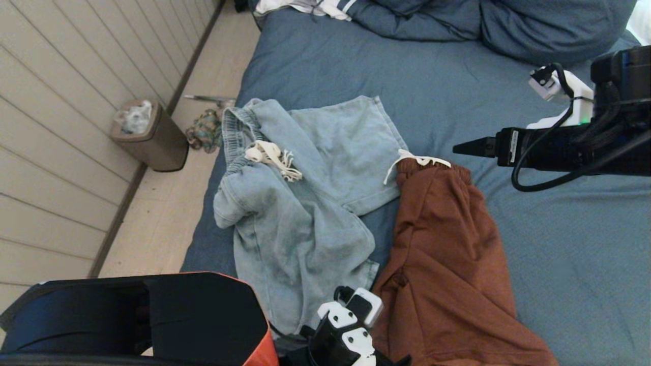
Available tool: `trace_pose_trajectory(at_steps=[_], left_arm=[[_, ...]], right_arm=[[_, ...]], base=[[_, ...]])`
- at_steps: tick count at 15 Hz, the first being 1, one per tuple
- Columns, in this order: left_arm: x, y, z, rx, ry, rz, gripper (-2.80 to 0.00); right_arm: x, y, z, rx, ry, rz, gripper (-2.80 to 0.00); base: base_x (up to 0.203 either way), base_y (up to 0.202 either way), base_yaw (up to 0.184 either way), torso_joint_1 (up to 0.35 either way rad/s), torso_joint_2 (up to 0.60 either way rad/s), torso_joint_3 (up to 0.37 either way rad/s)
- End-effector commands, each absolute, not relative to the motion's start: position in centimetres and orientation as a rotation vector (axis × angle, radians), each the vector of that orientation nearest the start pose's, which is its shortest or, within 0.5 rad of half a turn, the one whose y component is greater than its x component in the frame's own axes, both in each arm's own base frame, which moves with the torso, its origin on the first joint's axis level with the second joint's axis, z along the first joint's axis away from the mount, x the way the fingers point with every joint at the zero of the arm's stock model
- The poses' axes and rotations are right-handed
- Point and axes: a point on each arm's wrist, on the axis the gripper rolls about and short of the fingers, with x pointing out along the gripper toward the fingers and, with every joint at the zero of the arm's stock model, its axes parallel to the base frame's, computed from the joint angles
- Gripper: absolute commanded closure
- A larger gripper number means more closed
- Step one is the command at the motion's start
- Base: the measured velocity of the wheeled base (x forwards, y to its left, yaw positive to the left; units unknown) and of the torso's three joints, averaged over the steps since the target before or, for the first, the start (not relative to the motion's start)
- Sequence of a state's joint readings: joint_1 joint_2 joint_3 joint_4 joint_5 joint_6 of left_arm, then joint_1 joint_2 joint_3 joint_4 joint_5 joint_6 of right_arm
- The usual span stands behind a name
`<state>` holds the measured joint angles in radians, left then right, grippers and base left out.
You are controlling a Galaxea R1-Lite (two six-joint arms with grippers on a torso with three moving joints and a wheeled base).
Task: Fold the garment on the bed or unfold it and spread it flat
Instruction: Fold the brown shorts
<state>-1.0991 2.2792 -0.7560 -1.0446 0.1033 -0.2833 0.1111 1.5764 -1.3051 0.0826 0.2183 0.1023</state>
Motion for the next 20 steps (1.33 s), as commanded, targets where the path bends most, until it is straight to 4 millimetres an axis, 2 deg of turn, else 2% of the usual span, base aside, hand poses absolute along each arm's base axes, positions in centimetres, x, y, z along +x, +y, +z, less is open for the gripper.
trace_pose_trajectory(at_steps=[1,4,8,12,15,18,20], left_arm=[[16.8,-33.5,0.3,0.031,0.550,-0.915,-2.80],[16.8,-34.7,0.0,0.033,0.539,-0.920,-2.80],[17.3,-34.9,-0.4,0.049,0.532,-0.870,-2.80],[18.9,-32.0,1.9,0.045,0.480,-0.801,-2.80],[20.1,-31.0,1.9,0.053,0.467,-0.767,-2.80],[20.1,-32.0,0.5,0.064,0.469,-0.786,-2.80],[19.3,-33.5,-0.6,0.076,0.473,-0.823,-2.80]], right_arm=[[28.3,3.7,29.1,0.120,0.369,0.311,-2.80],[28.2,3.7,29.2,0.120,0.367,0.311,-2.80],[28.0,3.6,29.4,0.120,0.360,0.310,-2.80],[27.9,3.6,29.5,0.120,0.355,0.311,-2.80],[27.9,3.6,29.6,0.120,0.354,0.311,-2.80],[27.9,3.7,29.5,0.119,0.356,0.315,-2.80],[27.9,3.6,29.6,0.119,0.354,0.312,-2.80]], base=[[0.000,0.000,0.000,0.000,0.00,0.000],[0.000,0.000,0.000,0.000,0.00,0.000],[0.000,0.000,0.000,0.000,0.00,0.000],[0.000,0.000,0.000,0.000,0.00,0.000],[0.000,0.000,0.000,0.000,0.00,0.000],[0.000,0.000,0.000,0.000,0.00,0.000],[0.000,0.000,0.000,0.000,0.00,0.000]])
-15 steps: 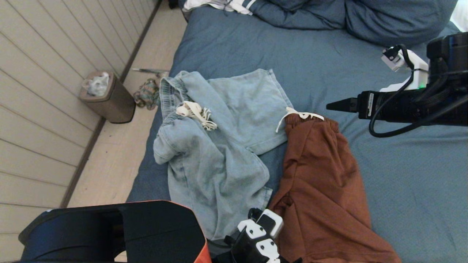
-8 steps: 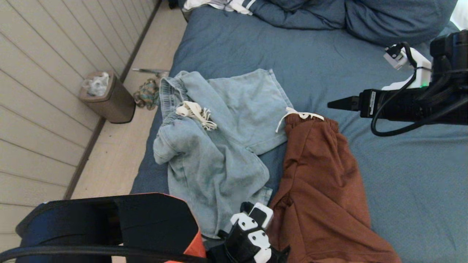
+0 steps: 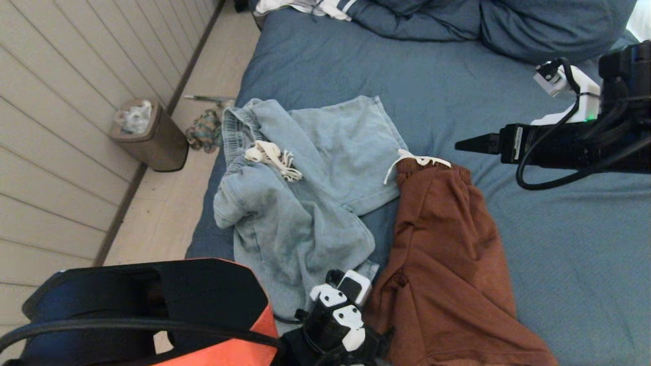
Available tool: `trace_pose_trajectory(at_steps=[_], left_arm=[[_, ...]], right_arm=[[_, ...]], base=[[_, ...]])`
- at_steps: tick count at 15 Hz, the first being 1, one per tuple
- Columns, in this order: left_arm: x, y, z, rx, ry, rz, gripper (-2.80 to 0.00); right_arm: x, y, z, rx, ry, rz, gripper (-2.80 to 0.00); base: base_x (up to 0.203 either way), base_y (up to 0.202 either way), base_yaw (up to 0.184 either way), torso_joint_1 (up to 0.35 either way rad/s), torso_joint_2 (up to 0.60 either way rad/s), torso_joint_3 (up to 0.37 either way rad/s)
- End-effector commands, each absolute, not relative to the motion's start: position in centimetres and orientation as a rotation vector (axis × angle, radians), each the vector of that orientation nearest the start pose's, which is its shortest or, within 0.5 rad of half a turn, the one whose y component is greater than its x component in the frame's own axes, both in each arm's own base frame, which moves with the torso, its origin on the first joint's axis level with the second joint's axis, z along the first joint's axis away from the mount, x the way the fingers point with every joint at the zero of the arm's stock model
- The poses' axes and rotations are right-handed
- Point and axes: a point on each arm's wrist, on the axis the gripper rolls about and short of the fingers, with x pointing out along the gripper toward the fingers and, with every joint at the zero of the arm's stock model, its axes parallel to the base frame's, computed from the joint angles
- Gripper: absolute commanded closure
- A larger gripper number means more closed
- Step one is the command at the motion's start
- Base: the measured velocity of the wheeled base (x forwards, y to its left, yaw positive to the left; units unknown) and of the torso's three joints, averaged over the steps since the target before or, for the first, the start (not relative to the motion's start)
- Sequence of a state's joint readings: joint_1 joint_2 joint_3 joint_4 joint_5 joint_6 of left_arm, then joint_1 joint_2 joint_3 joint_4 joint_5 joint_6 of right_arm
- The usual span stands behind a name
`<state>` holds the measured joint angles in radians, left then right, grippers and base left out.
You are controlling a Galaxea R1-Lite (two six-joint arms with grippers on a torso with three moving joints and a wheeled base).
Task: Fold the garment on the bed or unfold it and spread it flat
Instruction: Fold the brown shorts
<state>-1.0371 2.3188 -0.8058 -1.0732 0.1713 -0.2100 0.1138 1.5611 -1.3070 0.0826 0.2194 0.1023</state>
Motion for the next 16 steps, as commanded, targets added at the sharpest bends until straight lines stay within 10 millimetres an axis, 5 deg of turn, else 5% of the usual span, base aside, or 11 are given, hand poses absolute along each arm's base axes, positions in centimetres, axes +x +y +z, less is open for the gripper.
trace_pose_trajectory(at_steps=[1,16], left_arm=[[18.8,-34.0,-0.7,0.082,0.475,-0.841,-2.80],[17.6,-38.0,-1.4,0.107,0.484,-0.901,-2.80]], right_arm=[[28.0,3.6,29.5,0.119,0.355,0.312,-2.80],[27.9,3.6,29.9,0.119,0.340,0.312,-2.80]], base=[[0.000,0.000,0.000,0.000,0.00,0.000],[0.000,0.000,0.000,0.000,0.00,0.000]])
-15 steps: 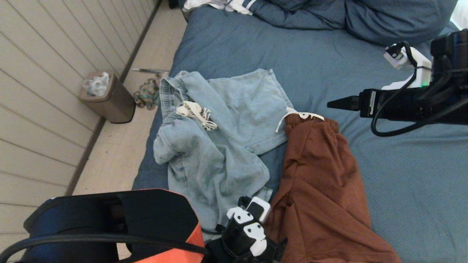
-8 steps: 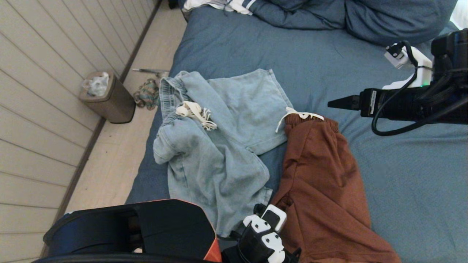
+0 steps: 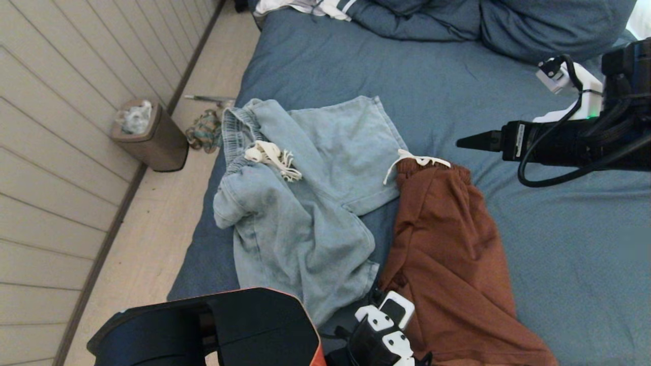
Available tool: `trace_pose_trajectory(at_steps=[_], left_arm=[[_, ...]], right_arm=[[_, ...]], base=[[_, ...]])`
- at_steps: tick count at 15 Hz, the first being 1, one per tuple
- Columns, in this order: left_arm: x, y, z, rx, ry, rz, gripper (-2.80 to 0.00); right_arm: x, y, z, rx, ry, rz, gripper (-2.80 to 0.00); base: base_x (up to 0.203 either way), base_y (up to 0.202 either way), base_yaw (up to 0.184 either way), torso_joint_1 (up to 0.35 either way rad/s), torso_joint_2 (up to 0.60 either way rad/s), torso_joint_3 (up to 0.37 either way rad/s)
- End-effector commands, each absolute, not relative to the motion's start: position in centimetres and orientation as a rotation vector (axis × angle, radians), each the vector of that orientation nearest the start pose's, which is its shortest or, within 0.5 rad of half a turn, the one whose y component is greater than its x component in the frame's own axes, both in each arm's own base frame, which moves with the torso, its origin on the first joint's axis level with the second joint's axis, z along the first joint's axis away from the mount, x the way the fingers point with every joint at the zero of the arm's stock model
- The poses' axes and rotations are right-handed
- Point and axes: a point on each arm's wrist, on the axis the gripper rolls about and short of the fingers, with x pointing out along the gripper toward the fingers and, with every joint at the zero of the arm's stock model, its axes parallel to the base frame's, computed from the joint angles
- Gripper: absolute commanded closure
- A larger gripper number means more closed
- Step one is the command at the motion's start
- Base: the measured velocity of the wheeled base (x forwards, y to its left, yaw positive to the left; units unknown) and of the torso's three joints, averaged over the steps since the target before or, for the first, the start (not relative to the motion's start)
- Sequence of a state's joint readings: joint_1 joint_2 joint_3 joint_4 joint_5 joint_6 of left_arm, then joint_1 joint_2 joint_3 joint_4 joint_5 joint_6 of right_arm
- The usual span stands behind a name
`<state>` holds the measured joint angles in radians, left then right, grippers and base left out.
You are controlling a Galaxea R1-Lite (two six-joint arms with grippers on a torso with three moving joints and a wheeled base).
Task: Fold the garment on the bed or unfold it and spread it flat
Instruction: Fold the brown shorts
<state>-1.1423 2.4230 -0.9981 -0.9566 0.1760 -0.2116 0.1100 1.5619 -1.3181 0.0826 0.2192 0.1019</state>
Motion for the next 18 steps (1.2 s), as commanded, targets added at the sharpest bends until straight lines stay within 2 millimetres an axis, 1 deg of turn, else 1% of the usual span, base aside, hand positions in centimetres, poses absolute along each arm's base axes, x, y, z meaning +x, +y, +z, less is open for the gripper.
trace_pose_trajectory(at_steps=[1,6,9,11,12,17,18], left_arm=[[17.59,-38.06,-1.51,0.111,0.488,-0.902,-2.80],[17.83,-38.63,-1.87,0.109,0.486,-0.901,-2.80],[17.92,-38.96,-1.66,0.106,0.479,-0.904,-2.80],[17.97,-38.91,-1.91,0.113,0.489,-0.900,-2.80],[17.96,-38.88,-1.95,0.114,0.491,-0.898,0.00],[17.99,-38.93,-1.60,0.104,0.478,-0.900,0.00],[17.97,-38.90,-1.54,0.103,0.477,-0.899,0.00]], right_arm=[[27.93,3.59,30.01,0.119,0.338,0.312,-2.80],[27.89,3.54,30.09,0.119,0.335,0.310,-2.80],[27.88,3.59,30.14,0.119,0.334,0.312,-2.80],[27.88,3.59,30.14,0.119,0.334,0.312,-2.80],[27.84,3.58,30.18,0.118,0.332,0.312,-2.80],[28.21,3.57,29.83,0.119,0.344,0.308,-2.80],[28.43,3.20,29.72,0.122,0.347,0.295,-2.80]], base=[[0.000,0.000,0.000,0.000,0.00,0.000],[0.000,0.000,0.000,0.000,0.00,0.000],[0.000,0.000,0.000,0.000,0.00,0.000],[0.000,0.000,0.000,0.000,0.00,0.000],[0.000,0.000,0.000,0.000,0.00,0.000],[0.000,0.000,0.000,0.000,0.00,0.000],[0.000,0.000,0.000,0.000,0.00,0.000]])
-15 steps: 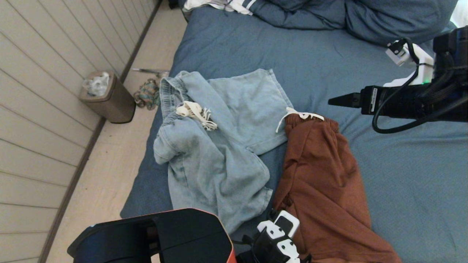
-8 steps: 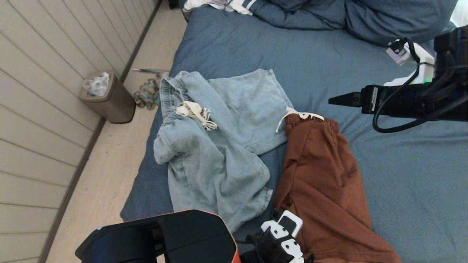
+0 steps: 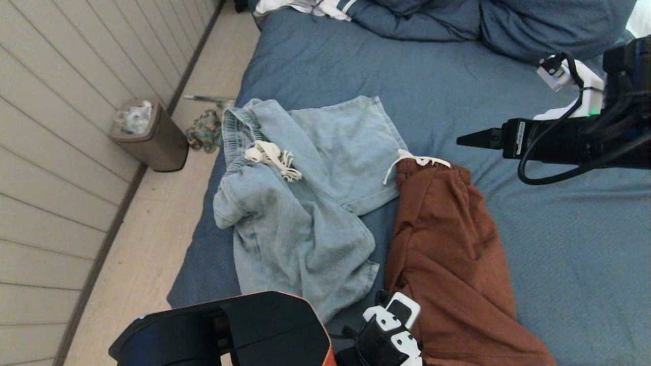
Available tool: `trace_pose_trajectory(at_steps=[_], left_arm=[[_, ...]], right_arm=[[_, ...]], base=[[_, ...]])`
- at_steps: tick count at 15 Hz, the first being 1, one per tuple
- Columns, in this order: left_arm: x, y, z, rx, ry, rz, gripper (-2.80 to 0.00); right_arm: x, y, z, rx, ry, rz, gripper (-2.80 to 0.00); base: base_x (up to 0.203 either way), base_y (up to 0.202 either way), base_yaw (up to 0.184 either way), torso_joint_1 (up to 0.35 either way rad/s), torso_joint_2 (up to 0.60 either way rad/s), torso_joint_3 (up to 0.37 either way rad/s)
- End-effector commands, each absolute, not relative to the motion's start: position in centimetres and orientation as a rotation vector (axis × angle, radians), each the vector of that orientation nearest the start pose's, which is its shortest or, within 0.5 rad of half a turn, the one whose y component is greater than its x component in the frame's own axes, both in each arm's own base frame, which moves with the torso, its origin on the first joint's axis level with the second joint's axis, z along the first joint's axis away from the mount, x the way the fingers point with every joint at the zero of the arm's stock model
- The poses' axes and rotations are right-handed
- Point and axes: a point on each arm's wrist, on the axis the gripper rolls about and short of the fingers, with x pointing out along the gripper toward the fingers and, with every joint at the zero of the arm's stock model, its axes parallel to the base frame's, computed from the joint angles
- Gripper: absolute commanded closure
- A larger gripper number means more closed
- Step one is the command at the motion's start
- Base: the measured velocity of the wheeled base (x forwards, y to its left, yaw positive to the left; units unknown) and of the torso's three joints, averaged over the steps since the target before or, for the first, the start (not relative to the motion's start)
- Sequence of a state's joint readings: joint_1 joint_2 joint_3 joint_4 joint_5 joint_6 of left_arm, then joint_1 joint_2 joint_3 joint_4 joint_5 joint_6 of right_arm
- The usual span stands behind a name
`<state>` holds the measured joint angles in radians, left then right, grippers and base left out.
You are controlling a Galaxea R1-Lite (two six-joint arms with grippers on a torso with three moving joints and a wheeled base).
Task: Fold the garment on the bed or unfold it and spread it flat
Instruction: Fold the brown shorts
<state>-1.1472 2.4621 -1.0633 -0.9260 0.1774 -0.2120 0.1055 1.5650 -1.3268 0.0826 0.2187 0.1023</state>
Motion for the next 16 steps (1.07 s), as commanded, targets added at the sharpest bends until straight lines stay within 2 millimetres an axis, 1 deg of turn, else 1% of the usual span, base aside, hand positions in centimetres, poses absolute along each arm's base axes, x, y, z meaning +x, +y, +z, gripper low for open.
trace_pose_trajectory(at_steps=[1,3,5,7,8,10,11,12,14,15,16], left_arm=[[18.0,-38.9,-1.3,0.100,0.473,-0.900,0.00],[17.9,-38.7,-0.5,0.091,0.462,-0.903,0.00],[17.7,-38.2,0.4,0.085,0.455,-0.904,0.00],[17.4,-37.6,0.6,0.088,0.459,-0.905,0.00],[17.2,-37.3,0.4,0.090,0.461,-0.904,0.00],[17.1,-37.0,0.2,0.087,0.457,-0.905,0.00],[17.1,-37.0,0.3,0.086,0.456,-0.906,0.00],[17.1,-37.1,0.2,0.086,0.456,-0.906,0.00],[17.2,-37.2,0.2,0.087,0.455,-0.906,0.00],[17.2,-37.1,0.2,0.088,0.456,-0.906,0.00],[17.2,-37.1,0.4,0.085,0.453,-0.906,0.00]], right_arm=[[28.8,2.8,29.6,0.125,0.350,0.281,-2.80],[29.0,2.3,29.5,0.130,0.354,0.269,-2.80],[28.7,1.6,29.2,0.141,0.365,0.261,-2.80],[27.4,0.7,28.2,0.162,0.406,0.249,-2.80],[26.6,0.2,27.2,0.172,0.446,0.237,-2.80],[24.2,-0.7,24.6,0.196,0.557,0.201,-2.80],[22.7,-1.3,22.9,0.203,0.636,0.177,-2.80],[21.7,-1.7,21.4,0.203,0.705,0.170,-2.80],[19.2,-1.9,17.4,0.191,0.859,0.181,-2.80],[18.1,-2.0,15.9,0.186,0.914,0.185,-2.80],[16.9,-2.1,14.9,0.178,0.949,0.190,-2.80]], base=[[0.000,0.000,0.000,0.000,0.00,0.000],[0.000,0.000,0.000,0.000,0.00,0.000],[0.000,0.000,0.000,0.000,0.00,0.000],[0.000,0.000,0.000,0.000,0.00,0.000],[0.000,0.000,0.000,0.000,0.00,0.000],[0.000,0.000,0.000,0.000,0.00,0.000],[0.000,0.000,0.000,0.000,0.00,0.000],[0.000,0.000,0.000,0.000,0.00,0.000],[0.000,0.000,0.000,0.000,0.00,0.000],[0.000,0.000,0.000,0.000,0.00,0.000],[0.000,0.000,0.000,0.000,0.00,0.000]])
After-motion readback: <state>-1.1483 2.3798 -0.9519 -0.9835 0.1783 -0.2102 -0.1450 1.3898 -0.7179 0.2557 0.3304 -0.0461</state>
